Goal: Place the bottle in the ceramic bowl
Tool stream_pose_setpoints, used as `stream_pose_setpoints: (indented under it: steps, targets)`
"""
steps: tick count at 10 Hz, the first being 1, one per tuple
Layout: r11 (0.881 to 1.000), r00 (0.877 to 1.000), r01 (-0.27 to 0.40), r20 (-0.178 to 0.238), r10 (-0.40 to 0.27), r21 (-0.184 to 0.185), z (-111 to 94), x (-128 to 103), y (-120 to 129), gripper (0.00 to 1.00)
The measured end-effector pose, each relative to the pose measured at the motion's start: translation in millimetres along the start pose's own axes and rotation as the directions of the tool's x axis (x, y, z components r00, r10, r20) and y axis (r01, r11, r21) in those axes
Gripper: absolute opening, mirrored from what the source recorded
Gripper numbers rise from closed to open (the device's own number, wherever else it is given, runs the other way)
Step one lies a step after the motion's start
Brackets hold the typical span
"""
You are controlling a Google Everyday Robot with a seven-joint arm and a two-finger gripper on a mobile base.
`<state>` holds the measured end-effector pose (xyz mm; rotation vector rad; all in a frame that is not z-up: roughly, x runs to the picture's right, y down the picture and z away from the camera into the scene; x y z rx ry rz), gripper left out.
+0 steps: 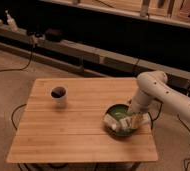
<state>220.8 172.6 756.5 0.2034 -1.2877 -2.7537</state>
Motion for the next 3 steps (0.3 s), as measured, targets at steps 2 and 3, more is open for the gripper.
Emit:
stream_pose_setpoints:
  steps: [2,3]
  targets:
    - [1.0,1.0,-0.001,-0.001,0.001,-0.001,-0.3,-0.3,-0.1,0.8]
    - [1.0,1.0,0.0,-0.001,0.0,-0.001,-0.3,0.3,0.2,0.8]
